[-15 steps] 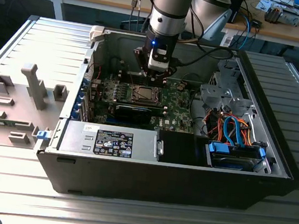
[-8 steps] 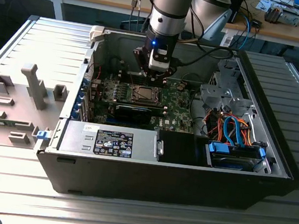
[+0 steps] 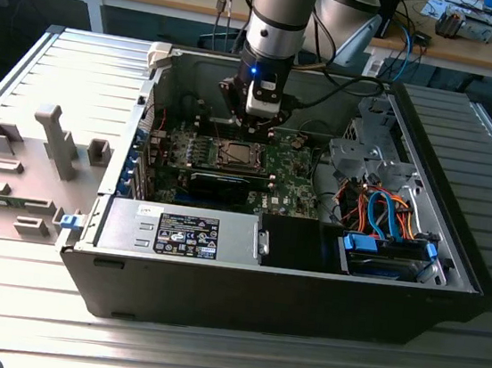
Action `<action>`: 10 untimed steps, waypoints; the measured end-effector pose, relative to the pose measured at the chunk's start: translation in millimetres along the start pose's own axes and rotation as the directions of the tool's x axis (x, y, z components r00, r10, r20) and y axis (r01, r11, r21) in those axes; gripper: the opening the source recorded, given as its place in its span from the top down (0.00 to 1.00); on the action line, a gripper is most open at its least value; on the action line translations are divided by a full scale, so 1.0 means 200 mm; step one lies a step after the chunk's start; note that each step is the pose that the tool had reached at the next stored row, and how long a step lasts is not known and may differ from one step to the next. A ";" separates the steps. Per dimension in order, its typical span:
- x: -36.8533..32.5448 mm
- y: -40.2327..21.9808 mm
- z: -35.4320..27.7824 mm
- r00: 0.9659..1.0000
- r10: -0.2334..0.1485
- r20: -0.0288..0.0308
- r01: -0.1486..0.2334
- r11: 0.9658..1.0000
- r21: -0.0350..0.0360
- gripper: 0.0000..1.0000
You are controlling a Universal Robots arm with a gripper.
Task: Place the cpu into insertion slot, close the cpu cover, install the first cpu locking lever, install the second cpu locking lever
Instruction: 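Install the first cpu locking lever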
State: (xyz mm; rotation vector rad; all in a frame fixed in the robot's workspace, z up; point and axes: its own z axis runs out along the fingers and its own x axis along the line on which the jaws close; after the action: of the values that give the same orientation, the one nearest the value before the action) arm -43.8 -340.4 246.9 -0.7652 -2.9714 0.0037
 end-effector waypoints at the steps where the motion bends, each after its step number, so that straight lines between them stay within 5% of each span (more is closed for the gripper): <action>1: 0.000 0.000 0.000 1.000 -0.002 0.000 0.002 1.000 0.000 0.89; 10: 0.000 0.000 0.000 1.000 -0.031 -0.001 0.031 1.000 -0.001 0.89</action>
State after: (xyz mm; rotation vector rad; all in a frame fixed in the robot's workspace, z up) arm -43.8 -340.4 246.9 -0.7190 -2.9821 0.0003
